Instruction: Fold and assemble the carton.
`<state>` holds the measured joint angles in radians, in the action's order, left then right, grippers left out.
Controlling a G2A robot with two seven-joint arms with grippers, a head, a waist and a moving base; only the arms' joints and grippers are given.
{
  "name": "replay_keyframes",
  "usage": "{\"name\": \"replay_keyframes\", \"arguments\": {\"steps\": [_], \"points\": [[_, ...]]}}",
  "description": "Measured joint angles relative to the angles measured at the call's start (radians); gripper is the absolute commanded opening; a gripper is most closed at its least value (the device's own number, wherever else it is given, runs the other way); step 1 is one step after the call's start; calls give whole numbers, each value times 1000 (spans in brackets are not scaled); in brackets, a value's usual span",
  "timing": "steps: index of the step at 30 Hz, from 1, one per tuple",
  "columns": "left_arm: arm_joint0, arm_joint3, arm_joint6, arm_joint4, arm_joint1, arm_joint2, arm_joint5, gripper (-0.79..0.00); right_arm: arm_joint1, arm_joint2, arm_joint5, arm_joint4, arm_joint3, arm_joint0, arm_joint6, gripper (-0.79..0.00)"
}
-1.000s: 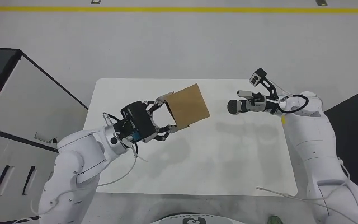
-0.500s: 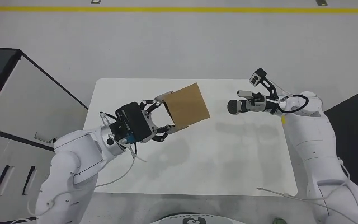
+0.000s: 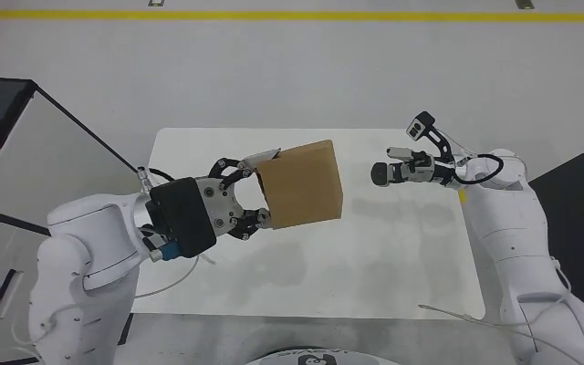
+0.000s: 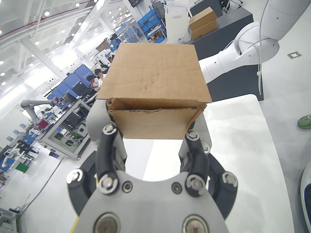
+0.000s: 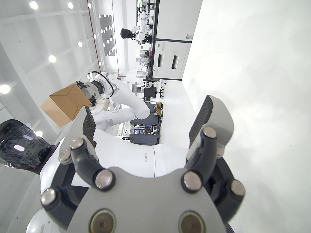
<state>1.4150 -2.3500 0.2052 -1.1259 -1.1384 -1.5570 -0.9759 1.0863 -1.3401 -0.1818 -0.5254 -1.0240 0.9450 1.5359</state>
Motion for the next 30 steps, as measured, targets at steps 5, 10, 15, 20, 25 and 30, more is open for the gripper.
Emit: {"name": "replay_keyframes", "arguments": {"steps": [5,10,15,20,25,30], "points": [[0,0,0,0,0,0,0,-785,0,0,0,0,0,0,0,0],[-26,0,-11,4,1,19,13,-785,0,0,0,0,0,0,0,0],[-94,4,40,73,3,77,59,-785,0,0,0,0,0,0,0,0],[-168,12,122,177,7,126,109,-785,0,0,0,0,0,0,0,0],[-221,12,199,269,12,149,159,-785,0,0,0,0,0,0,0,0],[-231,8,213,294,14,148,174,-785,0,0,0,0,0,0,0,0]]}}
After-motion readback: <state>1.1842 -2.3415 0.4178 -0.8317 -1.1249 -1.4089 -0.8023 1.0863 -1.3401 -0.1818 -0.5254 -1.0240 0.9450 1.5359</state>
